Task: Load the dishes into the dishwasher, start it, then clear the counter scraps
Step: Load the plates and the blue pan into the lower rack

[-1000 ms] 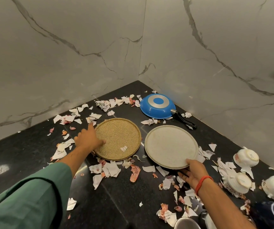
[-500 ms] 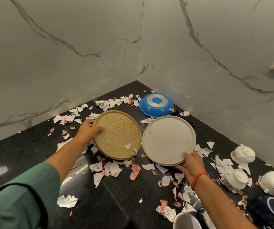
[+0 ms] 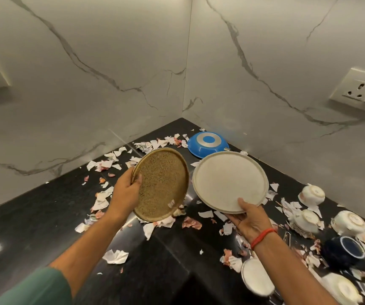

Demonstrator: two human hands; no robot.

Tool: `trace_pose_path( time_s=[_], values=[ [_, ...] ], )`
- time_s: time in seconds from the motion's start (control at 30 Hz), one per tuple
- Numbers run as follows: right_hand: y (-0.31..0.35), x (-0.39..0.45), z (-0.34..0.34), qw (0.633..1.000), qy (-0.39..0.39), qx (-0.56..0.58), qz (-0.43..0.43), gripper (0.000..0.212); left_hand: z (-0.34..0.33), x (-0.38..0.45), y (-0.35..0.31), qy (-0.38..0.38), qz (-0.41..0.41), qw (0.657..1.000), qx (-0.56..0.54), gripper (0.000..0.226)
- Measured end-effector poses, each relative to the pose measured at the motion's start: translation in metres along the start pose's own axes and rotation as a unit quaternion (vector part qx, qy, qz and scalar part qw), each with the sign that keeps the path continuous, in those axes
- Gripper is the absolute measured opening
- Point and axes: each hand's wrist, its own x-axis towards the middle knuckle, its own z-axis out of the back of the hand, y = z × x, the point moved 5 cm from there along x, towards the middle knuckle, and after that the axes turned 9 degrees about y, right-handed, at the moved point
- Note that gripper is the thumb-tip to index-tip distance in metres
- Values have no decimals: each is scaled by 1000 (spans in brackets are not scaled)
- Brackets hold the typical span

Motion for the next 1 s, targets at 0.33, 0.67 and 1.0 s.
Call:
trace_pose_path(
  time_s=[0.33,0.67,1.0],
  values=[
    [-17,-111,13,994,7,18,107,34,16,-78,-53,16,-118,993,-9,22],
    [2,-225,125,964,-97,112,219,40,-61,-136,-78,111,-196,974,-4,23],
    [-5,-361,257,933,-171,162,272,39,-124,-104,-140,70,-430,837,331,40]
  ],
)
